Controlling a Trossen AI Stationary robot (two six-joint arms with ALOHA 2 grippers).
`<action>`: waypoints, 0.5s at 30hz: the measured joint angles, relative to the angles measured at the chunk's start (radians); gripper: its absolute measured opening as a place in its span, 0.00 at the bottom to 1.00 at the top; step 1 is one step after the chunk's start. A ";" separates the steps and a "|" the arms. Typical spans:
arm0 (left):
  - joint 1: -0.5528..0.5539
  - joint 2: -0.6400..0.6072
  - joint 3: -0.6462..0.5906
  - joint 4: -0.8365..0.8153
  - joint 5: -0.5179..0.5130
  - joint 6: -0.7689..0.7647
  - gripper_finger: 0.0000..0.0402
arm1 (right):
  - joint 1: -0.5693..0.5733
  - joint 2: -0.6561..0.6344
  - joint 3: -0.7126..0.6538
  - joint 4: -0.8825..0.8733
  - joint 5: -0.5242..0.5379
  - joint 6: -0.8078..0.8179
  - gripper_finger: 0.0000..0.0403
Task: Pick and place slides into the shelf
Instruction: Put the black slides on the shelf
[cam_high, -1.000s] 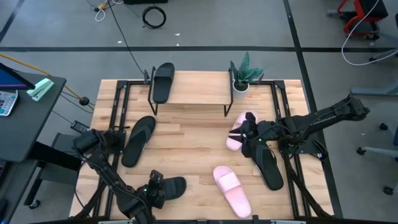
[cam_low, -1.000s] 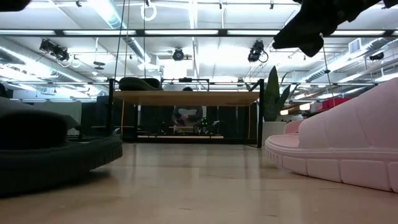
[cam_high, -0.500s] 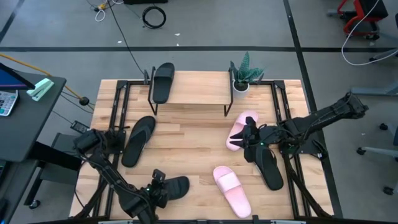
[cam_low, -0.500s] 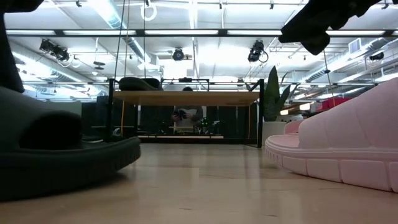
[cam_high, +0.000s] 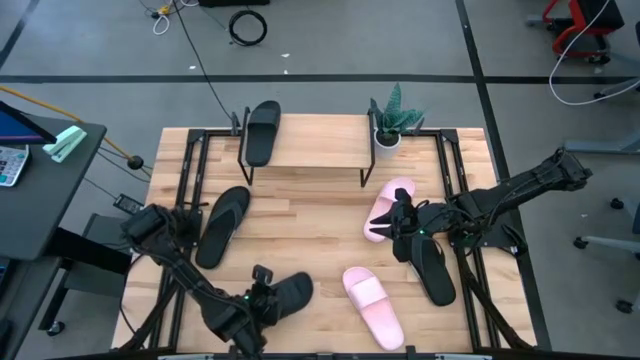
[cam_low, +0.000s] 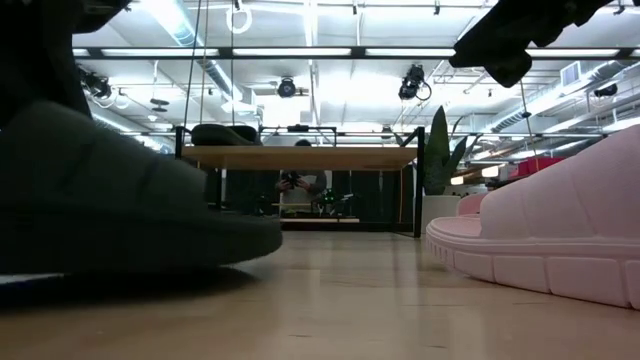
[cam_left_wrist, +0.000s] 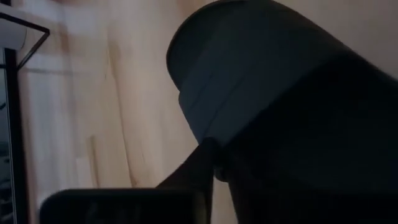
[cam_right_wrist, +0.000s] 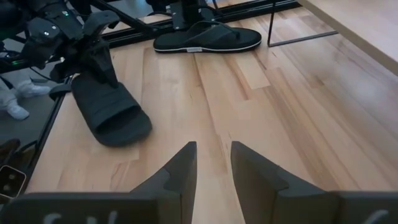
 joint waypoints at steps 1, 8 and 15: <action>0.007 0.000 0.001 0.000 0.000 0.000 0.05 | 0.000 0.000 0.000 0.000 0.000 -0.002 0.26; 0.037 -0.006 0.001 -0.002 -0.080 -0.006 0.03 | 0.000 0.000 0.000 0.000 0.000 -0.007 0.26; 0.047 -0.092 0.000 -0.033 -0.247 -0.110 0.03 | 0.000 0.000 0.000 0.000 0.000 -0.007 0.26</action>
